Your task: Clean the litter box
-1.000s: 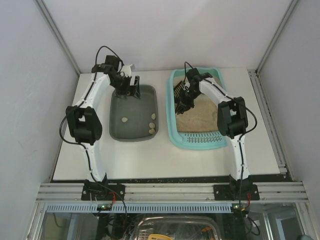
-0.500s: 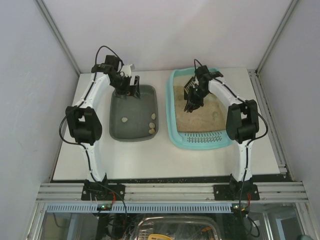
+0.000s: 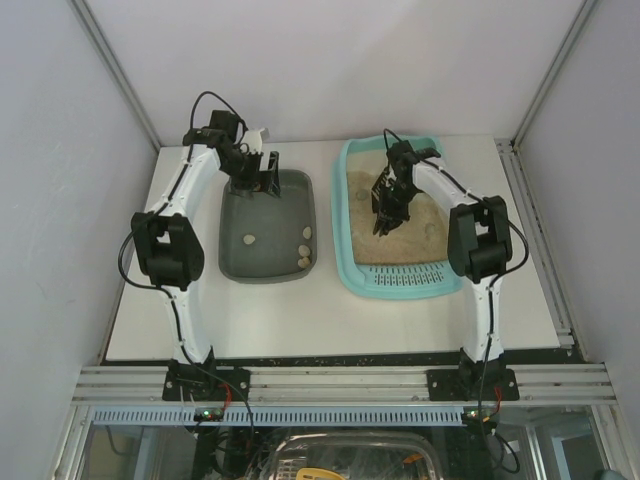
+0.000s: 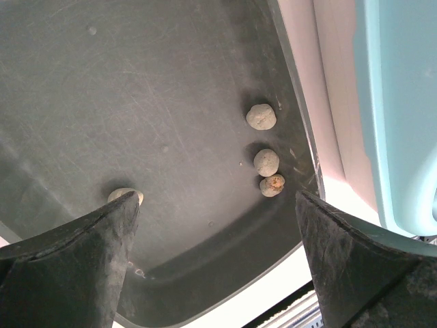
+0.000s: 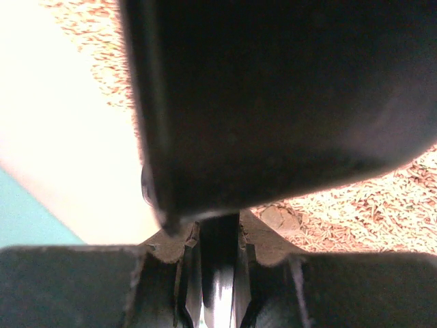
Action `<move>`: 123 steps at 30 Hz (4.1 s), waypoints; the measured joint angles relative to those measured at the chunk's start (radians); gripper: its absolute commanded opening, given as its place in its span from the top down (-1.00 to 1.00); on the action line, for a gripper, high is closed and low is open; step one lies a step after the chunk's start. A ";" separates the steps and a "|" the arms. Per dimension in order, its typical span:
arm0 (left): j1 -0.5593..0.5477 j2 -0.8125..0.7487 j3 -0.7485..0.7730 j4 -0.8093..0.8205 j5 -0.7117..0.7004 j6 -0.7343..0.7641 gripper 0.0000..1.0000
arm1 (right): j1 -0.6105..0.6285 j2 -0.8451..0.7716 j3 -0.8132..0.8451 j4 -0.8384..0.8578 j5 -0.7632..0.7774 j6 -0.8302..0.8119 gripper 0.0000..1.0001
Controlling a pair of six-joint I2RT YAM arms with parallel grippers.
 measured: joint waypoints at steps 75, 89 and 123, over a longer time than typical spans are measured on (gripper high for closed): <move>0.084 -0.233 -0.322 -0.009 -0.132 0.177 -1.00 | -0.144 -0.600 -1.132 1.466 -0.682 0.532 1.00; 0.078 -0.261 -0.377 0.029 -0.142 0.175 -0.99 | -0.217 -0.466 -1.334 2.377 -0.781 1.067 1.00; 0.021 -0.314 -0.454 0.074 -0.225 0.148 -1.00 | -0.214 -0.466 -1.264 2.340 -0.779 1.206 1.00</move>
